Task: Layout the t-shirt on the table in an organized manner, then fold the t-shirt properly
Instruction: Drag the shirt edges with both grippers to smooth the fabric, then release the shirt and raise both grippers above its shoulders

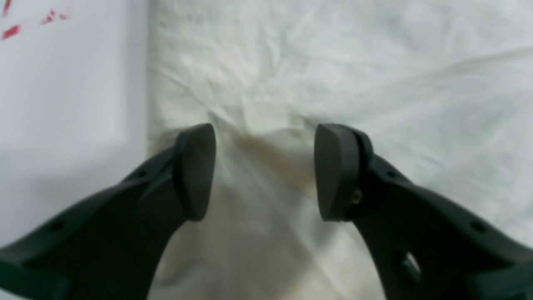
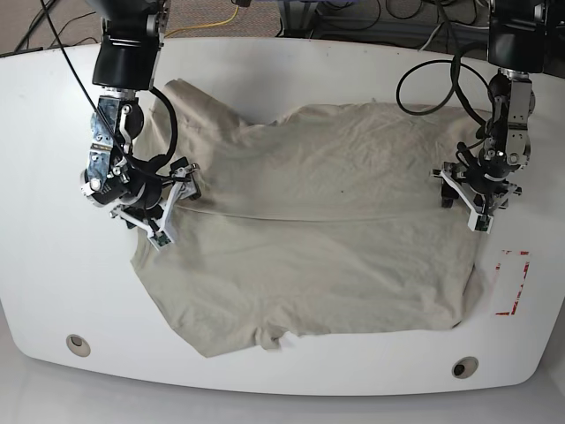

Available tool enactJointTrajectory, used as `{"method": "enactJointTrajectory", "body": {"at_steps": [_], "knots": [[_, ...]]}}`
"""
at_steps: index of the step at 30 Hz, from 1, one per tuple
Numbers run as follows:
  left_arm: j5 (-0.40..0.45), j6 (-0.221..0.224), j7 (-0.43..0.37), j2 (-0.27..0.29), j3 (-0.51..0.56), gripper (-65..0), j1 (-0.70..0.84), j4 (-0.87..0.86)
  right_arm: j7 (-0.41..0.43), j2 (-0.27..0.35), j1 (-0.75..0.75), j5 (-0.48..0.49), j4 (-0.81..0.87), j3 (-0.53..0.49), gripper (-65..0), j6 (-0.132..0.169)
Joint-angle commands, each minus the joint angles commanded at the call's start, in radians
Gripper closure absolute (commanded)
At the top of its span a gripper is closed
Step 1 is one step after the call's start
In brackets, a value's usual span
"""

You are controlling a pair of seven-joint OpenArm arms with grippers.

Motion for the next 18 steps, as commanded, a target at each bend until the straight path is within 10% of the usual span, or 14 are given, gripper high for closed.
{"method": "enactJointTrajectory", "body": {"at_steps": [18], "knots": [[-0.002, 0.000, 0.146, 0.008, -0.109, -35.4, 0.150, 0.391, -0.120, -0.104, -0.339, 0.002, 0.264, 0.301, -57.7, 0.000]]}}
